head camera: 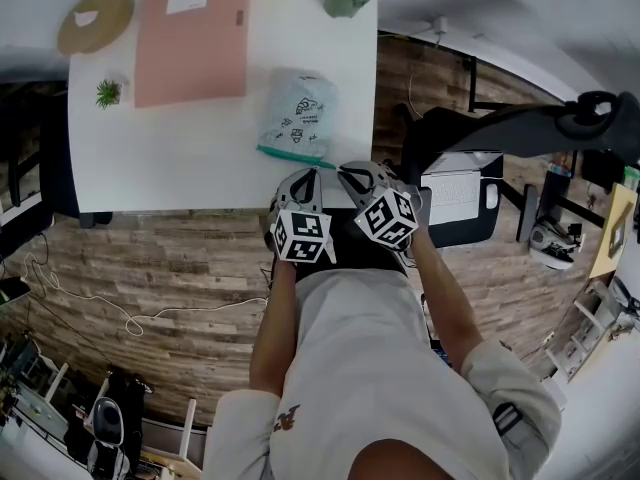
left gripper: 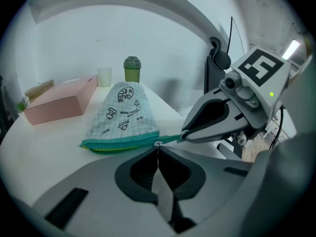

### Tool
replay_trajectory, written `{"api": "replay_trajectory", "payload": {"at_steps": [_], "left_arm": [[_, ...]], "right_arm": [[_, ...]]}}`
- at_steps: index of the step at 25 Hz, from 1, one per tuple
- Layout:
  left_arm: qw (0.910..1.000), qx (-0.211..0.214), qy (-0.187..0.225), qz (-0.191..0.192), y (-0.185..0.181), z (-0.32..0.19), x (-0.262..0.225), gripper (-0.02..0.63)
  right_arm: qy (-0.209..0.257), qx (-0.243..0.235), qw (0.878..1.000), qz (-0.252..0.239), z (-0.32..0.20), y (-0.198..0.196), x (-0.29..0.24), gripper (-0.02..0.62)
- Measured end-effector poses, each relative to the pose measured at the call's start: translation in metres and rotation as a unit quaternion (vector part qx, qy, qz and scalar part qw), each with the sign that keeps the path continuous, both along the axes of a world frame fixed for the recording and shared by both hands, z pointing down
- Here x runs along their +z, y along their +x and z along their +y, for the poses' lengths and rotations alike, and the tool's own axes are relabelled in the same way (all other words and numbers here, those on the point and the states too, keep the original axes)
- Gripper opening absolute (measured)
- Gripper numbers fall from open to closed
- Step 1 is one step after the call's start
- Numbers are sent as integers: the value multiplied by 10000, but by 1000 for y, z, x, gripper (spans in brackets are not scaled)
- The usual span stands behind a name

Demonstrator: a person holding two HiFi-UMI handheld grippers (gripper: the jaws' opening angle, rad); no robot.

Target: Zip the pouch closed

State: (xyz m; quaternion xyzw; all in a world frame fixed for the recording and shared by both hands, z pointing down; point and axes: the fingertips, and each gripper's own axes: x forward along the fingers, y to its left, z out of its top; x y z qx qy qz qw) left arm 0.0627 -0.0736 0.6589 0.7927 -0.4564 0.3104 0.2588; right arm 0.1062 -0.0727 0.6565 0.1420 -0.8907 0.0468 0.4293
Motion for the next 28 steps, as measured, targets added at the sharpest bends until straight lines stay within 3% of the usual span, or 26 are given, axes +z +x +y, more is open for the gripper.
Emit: {"api": "replay_trajectory", "payload": {"at_steps": [28], "left_arm": [[9993,-359,59,-56,-37,-12,-3,-2]], "right_arm": [[50,334,9994,63,-8,4,-1,17]]}}
